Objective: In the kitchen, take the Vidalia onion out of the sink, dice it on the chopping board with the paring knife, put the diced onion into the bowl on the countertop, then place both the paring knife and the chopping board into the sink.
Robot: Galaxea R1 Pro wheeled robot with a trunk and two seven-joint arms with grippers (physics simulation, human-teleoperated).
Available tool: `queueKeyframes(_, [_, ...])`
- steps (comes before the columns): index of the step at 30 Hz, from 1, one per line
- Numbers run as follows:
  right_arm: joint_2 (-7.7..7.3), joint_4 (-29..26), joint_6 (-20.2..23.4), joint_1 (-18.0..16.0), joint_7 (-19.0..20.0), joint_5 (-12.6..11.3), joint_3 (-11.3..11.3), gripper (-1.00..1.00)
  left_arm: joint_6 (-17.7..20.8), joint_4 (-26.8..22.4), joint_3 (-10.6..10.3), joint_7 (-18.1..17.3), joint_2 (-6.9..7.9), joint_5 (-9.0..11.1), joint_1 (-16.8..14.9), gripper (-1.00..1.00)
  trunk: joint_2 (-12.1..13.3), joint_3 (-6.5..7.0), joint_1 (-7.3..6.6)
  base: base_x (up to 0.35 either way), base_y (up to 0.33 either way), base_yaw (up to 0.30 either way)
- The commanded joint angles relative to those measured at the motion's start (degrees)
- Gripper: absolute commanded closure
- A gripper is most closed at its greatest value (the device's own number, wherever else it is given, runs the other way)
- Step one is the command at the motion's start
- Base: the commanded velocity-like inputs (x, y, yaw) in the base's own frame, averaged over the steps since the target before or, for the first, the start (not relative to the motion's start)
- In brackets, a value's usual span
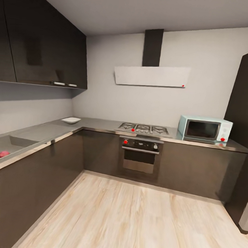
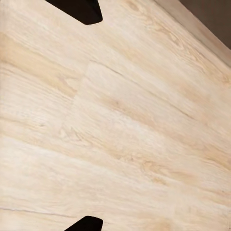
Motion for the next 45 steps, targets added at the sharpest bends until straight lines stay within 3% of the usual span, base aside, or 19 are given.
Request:
queueKeyframes(1, [0.01, 0.04, -0.17, -0.04, -0.18, 0.02, 0.01, -1.0, -0.07, -0.08, -0.16, 0.01, 0.01, 0.54, 0.02, -1.0, -0.03, -0.06, 0.01, 0.139, -0.16, 0.278])
queueKeyframes(45, [0.02, 0.13, -0.17, -0.04, -0.18, 0.02, 0.19, -1.0, 0.02, -0.08, -0.16, 0.01, -0.06, 0.54, 0.02, -1.0, -0.03, -0.06, 0.01, 0.221, -0.215, 0.278])
